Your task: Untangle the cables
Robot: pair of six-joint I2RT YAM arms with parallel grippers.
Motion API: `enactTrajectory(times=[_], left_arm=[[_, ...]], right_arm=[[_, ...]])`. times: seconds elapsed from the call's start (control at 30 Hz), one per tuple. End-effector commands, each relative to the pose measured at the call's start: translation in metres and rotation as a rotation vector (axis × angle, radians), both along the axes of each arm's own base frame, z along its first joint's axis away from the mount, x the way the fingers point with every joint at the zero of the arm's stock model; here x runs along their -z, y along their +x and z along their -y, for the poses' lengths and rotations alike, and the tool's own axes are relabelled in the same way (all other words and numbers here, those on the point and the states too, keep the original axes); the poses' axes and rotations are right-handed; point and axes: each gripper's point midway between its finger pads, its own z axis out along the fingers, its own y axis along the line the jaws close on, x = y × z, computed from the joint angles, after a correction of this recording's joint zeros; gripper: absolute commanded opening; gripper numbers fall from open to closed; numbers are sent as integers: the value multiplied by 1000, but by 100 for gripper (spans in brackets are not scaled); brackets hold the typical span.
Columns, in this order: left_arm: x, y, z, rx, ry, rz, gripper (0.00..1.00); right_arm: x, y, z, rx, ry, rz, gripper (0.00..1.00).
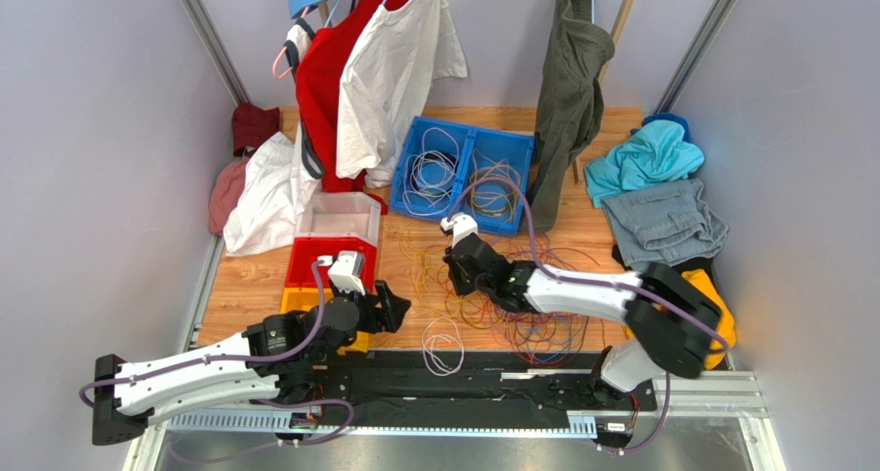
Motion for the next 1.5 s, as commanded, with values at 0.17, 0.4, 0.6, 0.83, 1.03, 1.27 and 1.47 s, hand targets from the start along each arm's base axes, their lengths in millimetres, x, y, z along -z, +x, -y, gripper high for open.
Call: enactTrajectory(times=[0.17,0.4,0.6,0.83,1.03,1.27,1.47], left_arm=[[-49,17,-6,-56,-60,141,86],[-97,22,10,6,-124,268,87],[-131,13,29,113,-218,357,92],[-161,0,38,214,-319,464,95],[-171,-5,47,261,-382,524,95],[-168,-8,76,334,-365,491,93],[-159,-7,93,363,-364,469,88]], right_arm=[[-330,-37,47,-43,388,531,0],[-375,-56,87,-33,454,563,0],[-325,-53,87,8,420,503,0],[-283,-53,82,18,407,442,0],[-264,-58,79,5,408,402,0],[-258,-61,74,-10,428,379,0],[-260,-63,73,-21,440,375,0]])
